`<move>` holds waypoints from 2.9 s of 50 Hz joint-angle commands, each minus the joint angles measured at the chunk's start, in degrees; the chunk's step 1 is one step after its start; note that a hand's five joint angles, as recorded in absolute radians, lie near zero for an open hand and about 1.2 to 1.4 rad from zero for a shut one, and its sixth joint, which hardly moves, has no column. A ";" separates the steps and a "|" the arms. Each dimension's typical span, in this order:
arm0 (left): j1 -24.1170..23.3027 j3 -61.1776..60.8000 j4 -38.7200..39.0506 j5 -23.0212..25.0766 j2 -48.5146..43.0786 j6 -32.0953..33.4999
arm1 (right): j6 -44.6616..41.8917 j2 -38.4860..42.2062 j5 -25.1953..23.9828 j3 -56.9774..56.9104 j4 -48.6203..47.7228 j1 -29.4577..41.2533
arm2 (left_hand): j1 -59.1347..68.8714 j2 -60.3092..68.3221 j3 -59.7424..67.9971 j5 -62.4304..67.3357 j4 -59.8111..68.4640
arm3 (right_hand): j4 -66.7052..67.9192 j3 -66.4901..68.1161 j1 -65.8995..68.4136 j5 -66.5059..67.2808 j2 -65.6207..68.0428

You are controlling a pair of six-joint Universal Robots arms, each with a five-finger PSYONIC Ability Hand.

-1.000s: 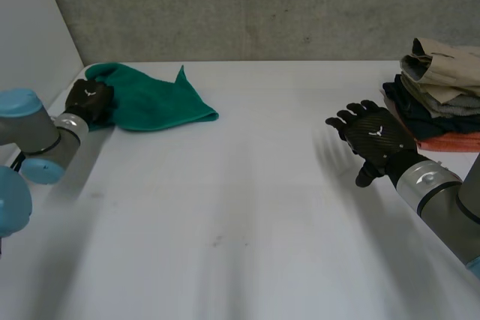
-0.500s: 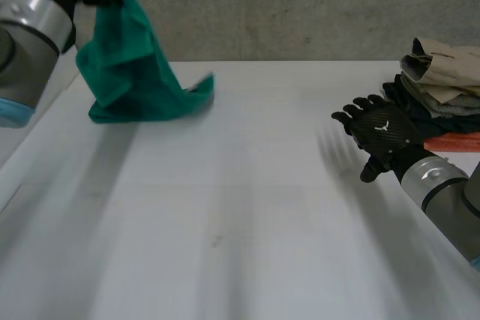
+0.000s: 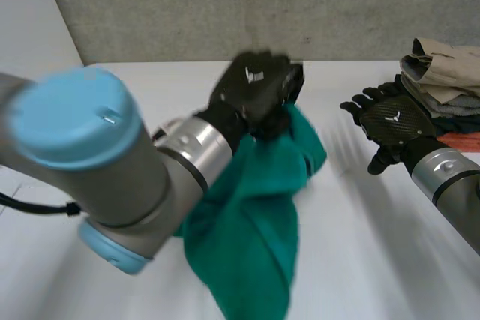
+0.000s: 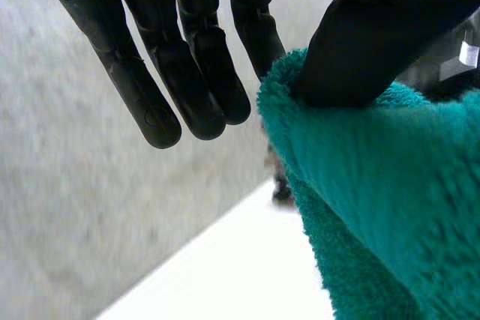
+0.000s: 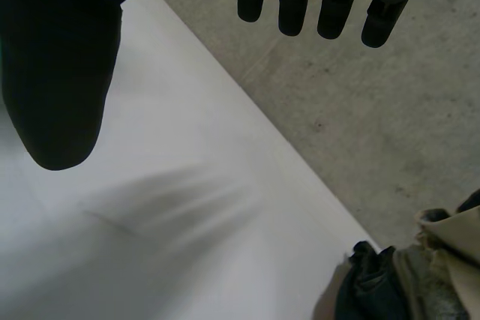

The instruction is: Fold the laundry.

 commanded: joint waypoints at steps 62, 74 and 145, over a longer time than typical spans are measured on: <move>23.06 -5.87 -14.79 -7.11 30.96 11.53 | 4.50 -0.48 0.45 -32.59 20.11 5.93 | 14.57 11.57 11.91 14.08 11.31 | 68.36 68.34 67.11 67.25 67.95; 24.74 -13.35 -14.44 2.12 14.91 11.88 | 1.42 -2.88 -1.32 -31.62 34.45 5.75 | 14.57 11.57 11.91 14.08 11.31 | 68.36 68.34 67.11 67.25 67.95; 32.11 -31.44 -0.98 2.56 14.86 19.82 | -4.12 12.43 5.63 -6.75 7.47 5.84 | -43.28 -46.28 -45.94 -43.77 -46.54 | 68.36 68.34 67.11 67.25 67.95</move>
